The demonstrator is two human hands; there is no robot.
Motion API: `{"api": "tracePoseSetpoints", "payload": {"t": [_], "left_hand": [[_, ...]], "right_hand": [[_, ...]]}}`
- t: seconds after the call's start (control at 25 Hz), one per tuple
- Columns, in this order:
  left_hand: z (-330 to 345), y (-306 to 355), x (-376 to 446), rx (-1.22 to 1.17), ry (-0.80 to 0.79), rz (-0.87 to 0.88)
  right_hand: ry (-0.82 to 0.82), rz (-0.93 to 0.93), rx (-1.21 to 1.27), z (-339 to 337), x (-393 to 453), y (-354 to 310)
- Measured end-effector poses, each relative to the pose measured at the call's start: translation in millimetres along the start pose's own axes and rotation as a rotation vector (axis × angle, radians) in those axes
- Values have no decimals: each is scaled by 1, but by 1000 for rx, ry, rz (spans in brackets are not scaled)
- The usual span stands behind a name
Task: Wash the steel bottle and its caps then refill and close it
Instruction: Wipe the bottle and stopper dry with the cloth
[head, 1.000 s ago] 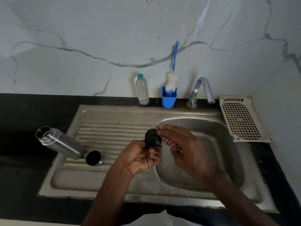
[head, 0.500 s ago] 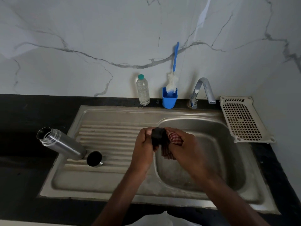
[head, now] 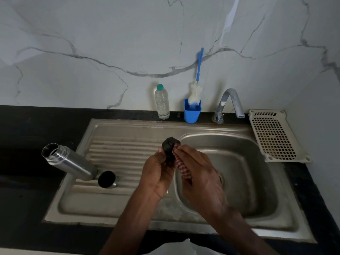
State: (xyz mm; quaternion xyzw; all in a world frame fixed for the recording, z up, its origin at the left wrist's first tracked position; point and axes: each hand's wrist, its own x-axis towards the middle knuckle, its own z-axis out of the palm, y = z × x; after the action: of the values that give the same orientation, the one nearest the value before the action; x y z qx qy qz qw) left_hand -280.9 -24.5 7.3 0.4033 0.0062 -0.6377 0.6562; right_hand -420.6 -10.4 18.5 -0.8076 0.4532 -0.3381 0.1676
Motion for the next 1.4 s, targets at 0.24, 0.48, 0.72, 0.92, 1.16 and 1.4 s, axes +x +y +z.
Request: {"api": "tracePoseSetpoints", "payload": {"t": [0.24,0.48,0.72,0.92,1.16,1.4], "left_hand": [[-3,4,1,307,14,40],[-8,6,0,292,-47,49],[-19,11,9,846,69,497],[-9,14,-1,961,-207,445],[-12,11,1,981,-375,702],[-12,13,9,1367,-258,1155]], "right_hand": [[-76,-65,137,-6,8,10],[-45,-72,153,-14,21,18],[98,629,821,-14,12,3],[-83,-150,-5,-3,21,12],[-275,512,725,-36,66,3],[-330,1073,1536,-28,58,-5]]}}
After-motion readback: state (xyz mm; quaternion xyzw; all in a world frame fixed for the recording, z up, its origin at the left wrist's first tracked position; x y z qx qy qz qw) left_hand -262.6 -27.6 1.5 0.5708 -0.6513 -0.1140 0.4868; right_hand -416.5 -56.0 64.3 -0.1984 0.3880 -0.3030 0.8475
